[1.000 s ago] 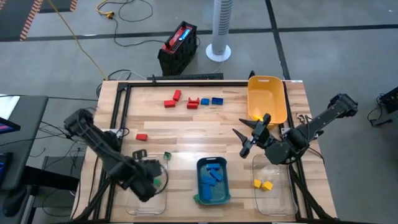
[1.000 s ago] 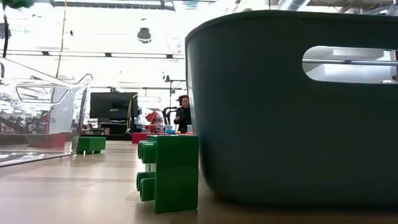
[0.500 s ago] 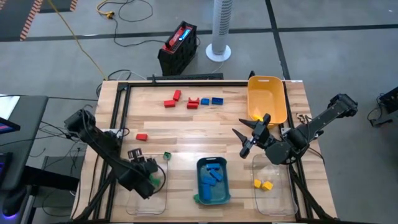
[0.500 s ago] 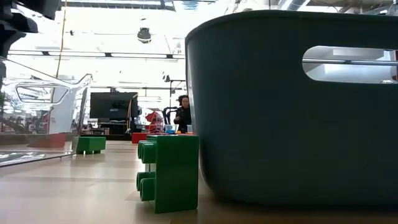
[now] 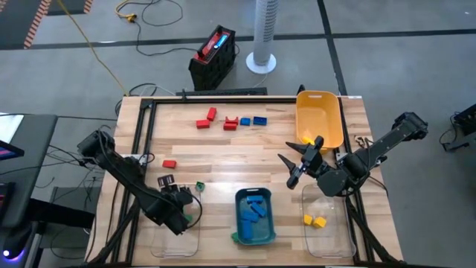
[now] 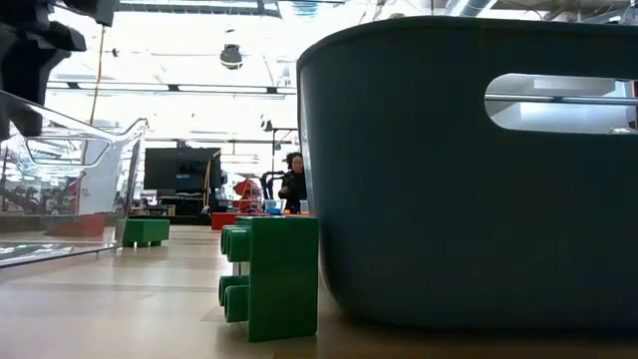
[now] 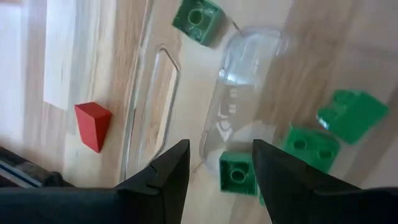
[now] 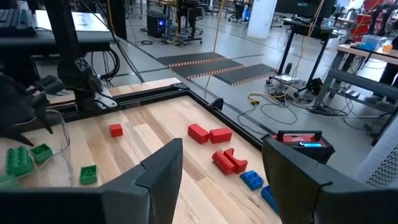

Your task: Sort blocks

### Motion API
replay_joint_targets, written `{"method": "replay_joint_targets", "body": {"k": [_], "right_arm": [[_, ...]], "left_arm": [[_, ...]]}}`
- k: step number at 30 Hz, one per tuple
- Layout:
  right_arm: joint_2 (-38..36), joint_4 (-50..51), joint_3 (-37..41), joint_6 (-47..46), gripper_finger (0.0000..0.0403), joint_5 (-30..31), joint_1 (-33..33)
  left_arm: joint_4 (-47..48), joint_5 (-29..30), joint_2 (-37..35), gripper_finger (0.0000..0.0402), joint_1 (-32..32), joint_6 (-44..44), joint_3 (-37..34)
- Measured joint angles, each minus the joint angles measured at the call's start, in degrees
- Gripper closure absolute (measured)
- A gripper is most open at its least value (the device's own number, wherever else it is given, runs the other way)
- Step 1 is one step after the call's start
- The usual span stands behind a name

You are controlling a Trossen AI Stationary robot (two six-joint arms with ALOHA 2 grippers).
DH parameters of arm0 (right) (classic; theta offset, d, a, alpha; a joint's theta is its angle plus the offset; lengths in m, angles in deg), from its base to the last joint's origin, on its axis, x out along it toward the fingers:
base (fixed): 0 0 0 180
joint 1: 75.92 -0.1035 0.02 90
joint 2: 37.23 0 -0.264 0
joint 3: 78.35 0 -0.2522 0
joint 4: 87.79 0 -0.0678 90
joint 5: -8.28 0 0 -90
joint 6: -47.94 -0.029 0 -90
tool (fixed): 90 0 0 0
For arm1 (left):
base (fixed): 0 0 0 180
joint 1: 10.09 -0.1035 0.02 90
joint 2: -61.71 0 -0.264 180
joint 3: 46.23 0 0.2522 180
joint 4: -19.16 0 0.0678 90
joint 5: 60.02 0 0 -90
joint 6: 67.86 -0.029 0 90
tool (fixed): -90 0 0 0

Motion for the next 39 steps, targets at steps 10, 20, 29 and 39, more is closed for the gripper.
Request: {"method": "replay_joint_targets", "body": {"k": [10,20,29,39], "right_arm": [[0.0,0.8,0.0,-0.1,0.0173,0.0,0.0],[4.7,4.8,2.9,-8.1,0.0173,-2.0,-0.4],[4.2,4.7,4.0,-6.5,0.0173,-1.9,-0.4],[-7.8,-3.6,1.0,10.7,0.0173,-1.3,0.9]], "left_arm": [[12.3,17.4,-0.5,0.0232,-1.2,-11.6,10.0],[-5.0,12.4,-6.8,0.0233,-29.1,-52.6,8.8],[-32.1,-3.4,-6.2,0.0233,-59.8,-83.0,3.6],[-26.4,-17.4,-0.3,0.0205,-80.6,-78.4,3.5]]}}
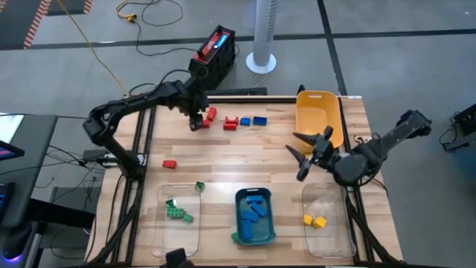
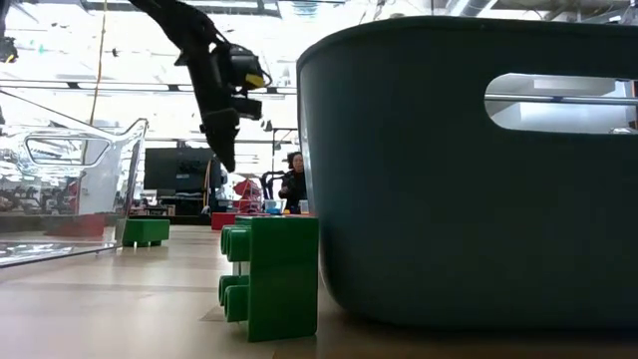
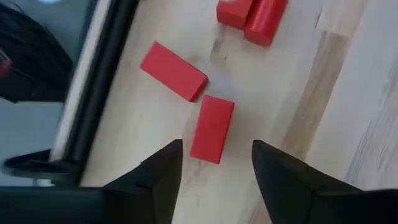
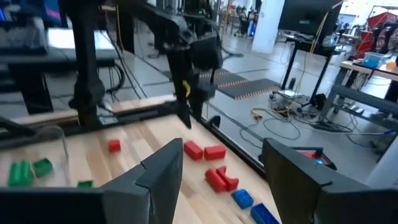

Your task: Sort blocks

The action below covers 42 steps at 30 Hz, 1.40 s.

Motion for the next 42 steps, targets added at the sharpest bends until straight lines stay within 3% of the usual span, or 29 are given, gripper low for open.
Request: {"method": "replay_joint_targets", "body": {"k": [7,11,15,26,32,39,42], "right_arm": [[3.5,3.6,0.1,-1.3,0.0173,-0.2,1.5],[5.1,4.3,0.2,-0.9,0.0173,-0.3,1.5],[4.2,4.4,0.1,-0.9,0.0173,-0.3,0.7],[3.4,5.7,0.1,-1.2,0.0173,-0.9,1.8],[3.5,5.8,0.1,-1.4,0.0173,-1.8,2.1],[3.5,6.8,0.1,-2.2,0.0173,-1.8,2.3],[3.5,6.7,0.1,-2.3,0.0173,-1.8,3.0]], "left_arm": [[-0.2,2.4,6.0,0.0116,2.5,-0.9,0.0],[-1.0,5.0,9.2,0.0088,4.2,-4.5,0.0],[-3.3,7.7,10.6,0.0087,4.3,-6.0,0.0],[-3.5,8.4,10.7,0.0100,1.7,-7.1,0.0],[0.1,8.9,10.7,0.0102,3.7,-6.4,0.9],[4.4,16.3,10.6,0.0102,8.8,-7.0,4.7],[5.5,16.7,11.0,0.0102,10.7,-7.5,6.0]]}}
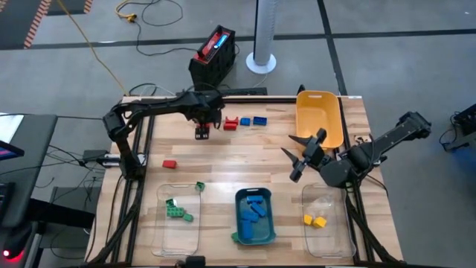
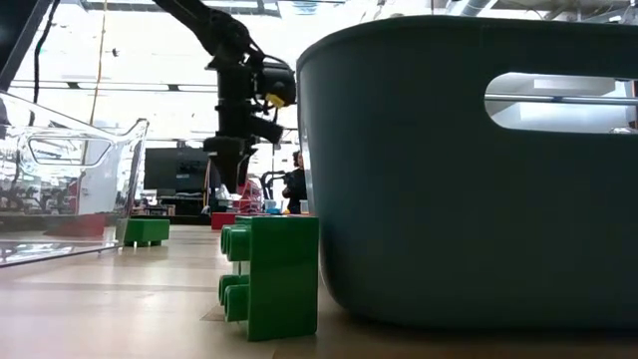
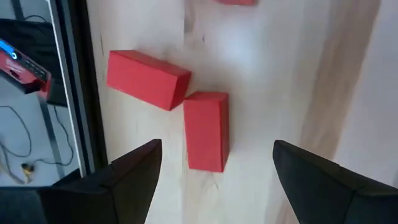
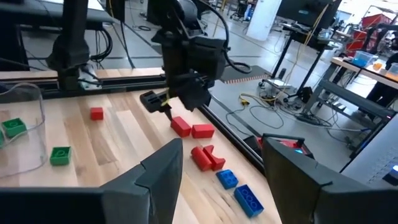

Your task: Sort blocks

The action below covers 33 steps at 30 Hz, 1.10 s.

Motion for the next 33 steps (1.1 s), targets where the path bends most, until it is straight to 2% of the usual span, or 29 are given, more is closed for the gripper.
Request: {"method": "replay_joint_targets", "body": {"k": [6,11,16,26,29,33], "right_arm": [[0.0,0.0,0.0,-0.1,0.0173,-1.9,2.1],[0.0,1.1,0.0,-0.2,0.0173,-2.7,2.3],[0.0,3.2,0.0,-2.5,0.0173,-2.7,1.8],[0.0,3.4,0.0,-3.1,0.0173,-2.7,1.3],[0.0,3.4,0.0,-3.1,0.0173,-2.7,1.3],[0.0,3.4,0.0,-3.1,0.0173,-2.7,1.3]], "left_arm": [[7.0,2.4,8.6,0.0102,2.9,5.2,7.0],[14.8,11.1,18.6,0.0102,5.3,13.3,18.7],[23.0,11.7,25.9,0.0102,5.6,14.2,27.1],[26.9,12.4,29.8,0.0102,3.1,15.0,27.7],[26.4,10.3,29.6,0.0102,2.9,14.7,27.1],[27.7,3.7,29.9,0.0102,3.3,13.8,26.9]]}}
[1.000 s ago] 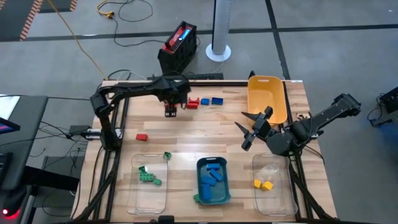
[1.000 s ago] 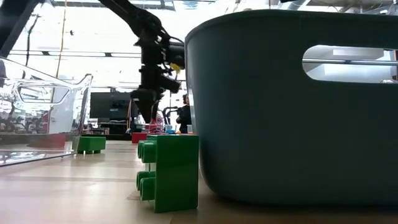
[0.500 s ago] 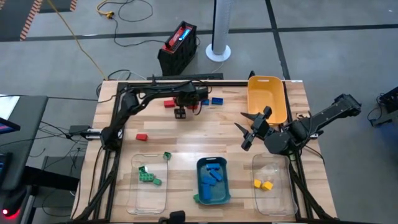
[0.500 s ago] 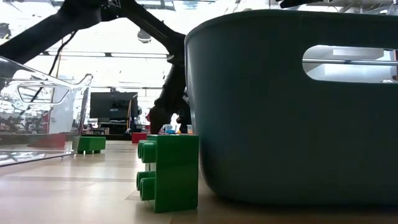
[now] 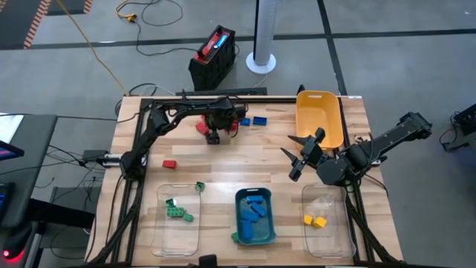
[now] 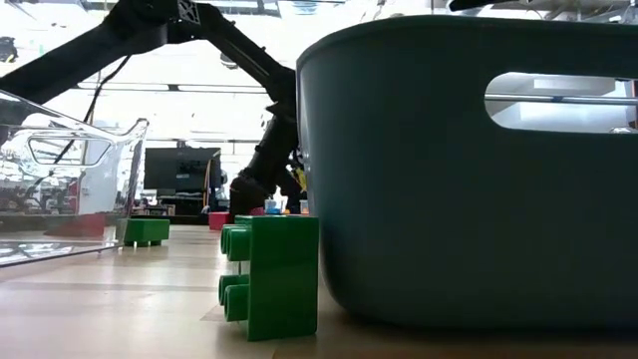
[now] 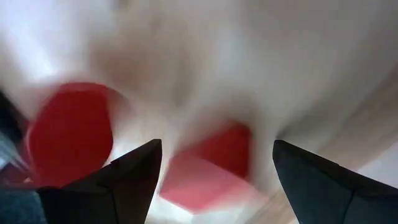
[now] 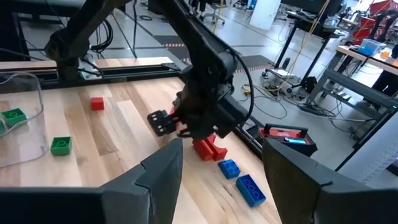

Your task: Sort blocks

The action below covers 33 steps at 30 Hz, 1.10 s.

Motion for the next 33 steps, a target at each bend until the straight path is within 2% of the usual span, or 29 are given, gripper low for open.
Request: {"method": "replay_joint_targets", "body": {"k": [3,8,12,17,21,26,29,33], "right_arm": [[0.0,0.0,0.0,0.0,0.0173,0.0,0.0],[0.0,0.0,0.0,0.0,0.0173,0.0,0.0],[0.0,0.0,0.0,0.0,0.0173,0.0,0.0],[0.0,0.1,0.0,0.0,0.0173,0.0,0.0],[0.0,0.2,0.0,0.0,0.0173,0.0,0.0],[0.0,0.3,0.0,0.0,0.0173,0.0,0.0],[0.0,0.5,0.0,0.0,0.0173,0.0,0.0],[0.0,0.5,0.0,0.2,0.0173,0.0,0.0]], "left_arm": [[0.7,-2.6,-0.3,0.0102,0.9,-1.1,0.0],[2.1,-2.6,-0.4,0.0102,2.8,-1.6,0.0],[3.8,3.6,-0.5,0.0102,4.2,-4.2,0.0],[8.8,5.2,-0.5,0.0102,5.9,-8.0,-0.1],[6.7,10.4,-0.5,0.0102,5.8,-9.9,-1.5],[3.2,11.5,-0.3,0.0102,6.0,-13.9,-6.2],[0.2,14.3,-0.3,0.0103,6.0,-16.2,-9.5],[-0.8,15.5,-0.3,0.0130,6.6,-17.0,-11.3]]}}
